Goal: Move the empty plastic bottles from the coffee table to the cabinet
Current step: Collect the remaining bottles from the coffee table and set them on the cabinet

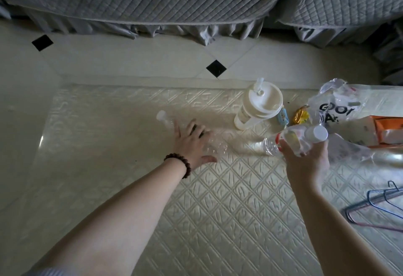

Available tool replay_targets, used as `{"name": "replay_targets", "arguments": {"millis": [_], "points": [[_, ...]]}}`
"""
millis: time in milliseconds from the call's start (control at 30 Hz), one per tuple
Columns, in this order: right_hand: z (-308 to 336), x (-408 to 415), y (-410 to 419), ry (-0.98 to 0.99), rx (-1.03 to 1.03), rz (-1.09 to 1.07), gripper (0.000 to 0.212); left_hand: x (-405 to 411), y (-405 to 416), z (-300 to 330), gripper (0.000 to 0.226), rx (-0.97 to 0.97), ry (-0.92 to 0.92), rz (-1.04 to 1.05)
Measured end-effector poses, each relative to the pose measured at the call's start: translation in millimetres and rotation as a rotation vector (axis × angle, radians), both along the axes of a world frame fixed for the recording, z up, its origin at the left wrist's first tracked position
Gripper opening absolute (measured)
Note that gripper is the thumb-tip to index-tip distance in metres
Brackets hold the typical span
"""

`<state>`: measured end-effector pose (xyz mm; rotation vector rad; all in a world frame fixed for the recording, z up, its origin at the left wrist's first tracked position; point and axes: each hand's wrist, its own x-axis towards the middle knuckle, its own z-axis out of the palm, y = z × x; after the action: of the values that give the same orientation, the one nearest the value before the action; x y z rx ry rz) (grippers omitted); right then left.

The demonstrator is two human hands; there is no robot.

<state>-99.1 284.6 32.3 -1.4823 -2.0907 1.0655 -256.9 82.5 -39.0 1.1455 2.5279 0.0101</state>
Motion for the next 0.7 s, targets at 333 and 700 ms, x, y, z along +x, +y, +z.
{"name": "replay_targets", "arguments": {"millis": [333,700], "points": [[11.9,21.5,-64.1,-0.029,-0.115,0.077,0.06,53.6,-70.7,19.1,0.078,-0.144,-0.165,-0.349],[18.6,11.6,-80.1,-0.028,-0.079,0.135,0.061,52.0,-49.1,19.2,0.114,0.268,-0.41,1.278]]}}
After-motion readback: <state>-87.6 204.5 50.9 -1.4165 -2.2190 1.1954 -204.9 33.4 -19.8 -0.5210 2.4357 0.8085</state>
